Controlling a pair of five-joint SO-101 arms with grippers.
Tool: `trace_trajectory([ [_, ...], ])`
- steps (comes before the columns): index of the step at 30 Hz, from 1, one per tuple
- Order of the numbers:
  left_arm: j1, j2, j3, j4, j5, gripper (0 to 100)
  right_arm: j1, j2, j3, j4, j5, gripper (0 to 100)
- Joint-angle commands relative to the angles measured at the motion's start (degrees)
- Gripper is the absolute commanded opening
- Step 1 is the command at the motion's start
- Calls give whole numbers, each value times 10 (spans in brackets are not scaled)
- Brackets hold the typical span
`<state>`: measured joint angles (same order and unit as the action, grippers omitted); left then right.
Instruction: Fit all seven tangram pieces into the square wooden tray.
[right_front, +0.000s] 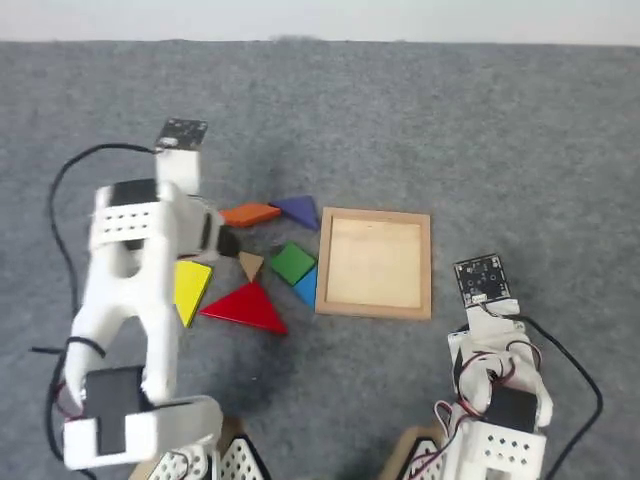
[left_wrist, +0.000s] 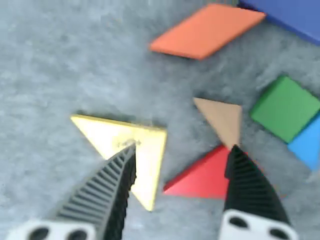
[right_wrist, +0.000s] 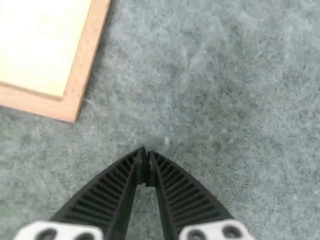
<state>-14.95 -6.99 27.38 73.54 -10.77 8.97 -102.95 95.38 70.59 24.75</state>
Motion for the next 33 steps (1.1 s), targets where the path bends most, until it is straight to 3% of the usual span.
trace_trajectory([
  [1,-36,4,0,-4,-47,276,8,-8,11,-4,9,8],
  [14,-71,191,11,-86,-23,272,8,-8,11,-4,9,9],
  [28,-82,195,36,-40,-5,272,8,-8,11,-4,9,9],
  [33,-101,195,29,-46,41,272,8,-8,11,-4,9,9],
])
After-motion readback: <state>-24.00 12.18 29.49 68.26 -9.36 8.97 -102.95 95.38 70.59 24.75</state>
